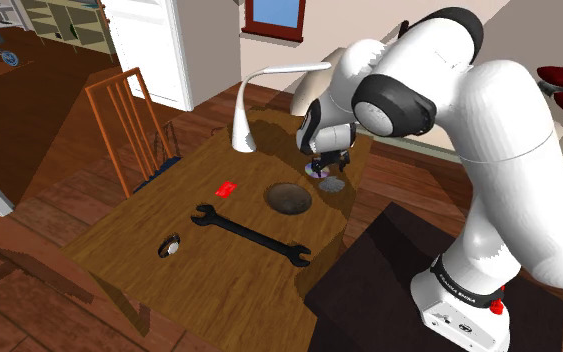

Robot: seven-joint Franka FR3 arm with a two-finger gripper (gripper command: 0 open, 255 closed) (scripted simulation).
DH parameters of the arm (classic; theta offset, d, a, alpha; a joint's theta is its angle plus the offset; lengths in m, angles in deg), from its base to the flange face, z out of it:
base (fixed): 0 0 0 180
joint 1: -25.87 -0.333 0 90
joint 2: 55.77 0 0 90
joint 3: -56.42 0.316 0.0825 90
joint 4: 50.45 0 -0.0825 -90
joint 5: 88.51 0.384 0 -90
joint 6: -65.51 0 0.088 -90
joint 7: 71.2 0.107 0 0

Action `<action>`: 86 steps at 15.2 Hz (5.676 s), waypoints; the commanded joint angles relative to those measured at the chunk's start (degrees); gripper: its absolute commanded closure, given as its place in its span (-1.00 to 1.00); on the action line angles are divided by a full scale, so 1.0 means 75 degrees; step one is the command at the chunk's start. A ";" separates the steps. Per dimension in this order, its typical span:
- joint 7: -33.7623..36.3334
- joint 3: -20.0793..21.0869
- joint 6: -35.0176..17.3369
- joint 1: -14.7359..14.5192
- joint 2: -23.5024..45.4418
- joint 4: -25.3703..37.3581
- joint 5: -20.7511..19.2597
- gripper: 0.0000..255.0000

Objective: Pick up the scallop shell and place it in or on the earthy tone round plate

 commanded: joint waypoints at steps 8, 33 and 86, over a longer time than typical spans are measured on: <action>-0.0139 0.0439 -0.0258 0.0410 0.0368 0.0193 0.0293 -1.00; 0.0205 -0.0782 0.0468 -0.0526 -0.0484 -0.0168 -0.0511 1.00; 0.4960 -0.1939 0.4952 -0.1939 0.1053 0.1818 -0.1694 1.00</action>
